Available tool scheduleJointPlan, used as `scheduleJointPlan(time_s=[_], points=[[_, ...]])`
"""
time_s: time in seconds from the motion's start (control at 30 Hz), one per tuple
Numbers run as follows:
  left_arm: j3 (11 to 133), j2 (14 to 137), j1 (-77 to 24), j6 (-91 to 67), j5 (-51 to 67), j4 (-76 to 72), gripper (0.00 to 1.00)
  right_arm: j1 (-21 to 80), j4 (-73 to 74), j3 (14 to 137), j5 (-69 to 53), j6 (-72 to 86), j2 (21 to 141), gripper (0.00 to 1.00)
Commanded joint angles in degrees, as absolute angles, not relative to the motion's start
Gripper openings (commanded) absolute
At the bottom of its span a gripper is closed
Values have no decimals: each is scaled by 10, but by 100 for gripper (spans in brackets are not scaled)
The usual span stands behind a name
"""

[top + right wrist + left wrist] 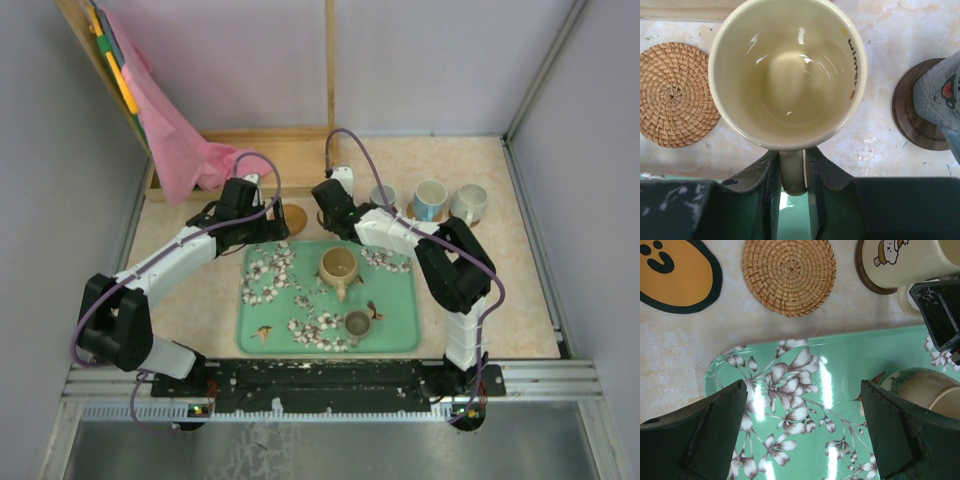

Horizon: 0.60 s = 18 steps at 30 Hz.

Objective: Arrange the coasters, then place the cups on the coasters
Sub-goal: Place the cup on the coaster.

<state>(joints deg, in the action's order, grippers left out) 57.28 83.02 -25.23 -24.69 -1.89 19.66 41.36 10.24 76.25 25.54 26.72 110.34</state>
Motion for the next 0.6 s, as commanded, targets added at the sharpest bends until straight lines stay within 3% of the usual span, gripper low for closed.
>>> scheduleJointPlan(time_s=[0.0, 0.57], points=[[571, 824, -248, -251, -14, 189, 100, 410, 78, 787, 264, 274, 1107, 26], [571, 824, -247, -251, -17, 187, 100, 410, 78, 776, 268, 276, 1074, 34]])
